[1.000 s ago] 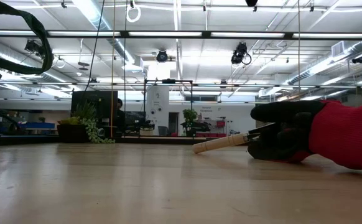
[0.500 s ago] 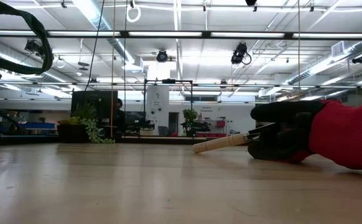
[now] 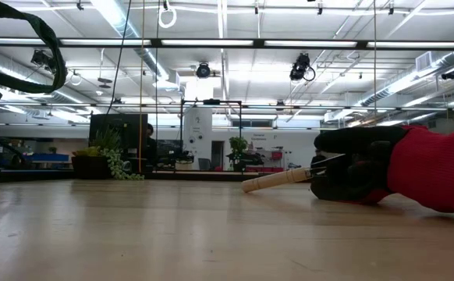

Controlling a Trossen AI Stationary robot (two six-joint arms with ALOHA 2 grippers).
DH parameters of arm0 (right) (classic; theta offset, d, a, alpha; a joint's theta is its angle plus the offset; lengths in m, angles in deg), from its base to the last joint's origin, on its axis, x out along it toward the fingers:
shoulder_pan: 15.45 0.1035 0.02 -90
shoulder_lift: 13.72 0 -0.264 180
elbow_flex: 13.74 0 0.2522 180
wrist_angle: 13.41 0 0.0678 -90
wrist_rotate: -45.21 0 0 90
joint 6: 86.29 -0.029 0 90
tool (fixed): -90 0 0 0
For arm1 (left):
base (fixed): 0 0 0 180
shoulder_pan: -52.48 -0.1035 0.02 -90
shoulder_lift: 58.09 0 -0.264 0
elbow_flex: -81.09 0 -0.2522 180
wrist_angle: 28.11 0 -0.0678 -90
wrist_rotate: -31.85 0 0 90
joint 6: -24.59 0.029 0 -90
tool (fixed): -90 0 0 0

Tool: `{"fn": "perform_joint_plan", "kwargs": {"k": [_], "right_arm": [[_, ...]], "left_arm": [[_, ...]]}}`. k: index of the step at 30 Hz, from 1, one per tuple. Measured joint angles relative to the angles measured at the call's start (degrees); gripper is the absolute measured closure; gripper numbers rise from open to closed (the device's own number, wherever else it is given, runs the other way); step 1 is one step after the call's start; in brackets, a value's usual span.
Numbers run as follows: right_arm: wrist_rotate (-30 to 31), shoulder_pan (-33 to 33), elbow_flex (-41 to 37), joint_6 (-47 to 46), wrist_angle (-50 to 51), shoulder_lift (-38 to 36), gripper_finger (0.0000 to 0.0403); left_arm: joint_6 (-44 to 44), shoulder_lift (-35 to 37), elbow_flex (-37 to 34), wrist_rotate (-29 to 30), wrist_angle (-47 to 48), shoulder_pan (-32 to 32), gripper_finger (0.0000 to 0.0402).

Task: Pick & Place Garden tools in Gardening bag
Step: Put the green spray bottle into the white gardening bag

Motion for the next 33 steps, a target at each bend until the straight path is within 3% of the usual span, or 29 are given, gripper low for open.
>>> {"fn": "perform_joint_plan", "kwargs": {"k": [19, 33], "right_arm": [[0.14, -0.40, 0.00, 0.63, 0.09, 0.00, 0.0403], [0.12, -0.40, 0.00, 1.25, 0.42, 0.02, 0.0403]], "left_arm": [[8.03, -0.58, -1.42, -0.14, 0.81, -2.59, 0.0334], [14.79, -6.82, -1.46, -0.14, 0.78, -2.48, 0.0334]]}}
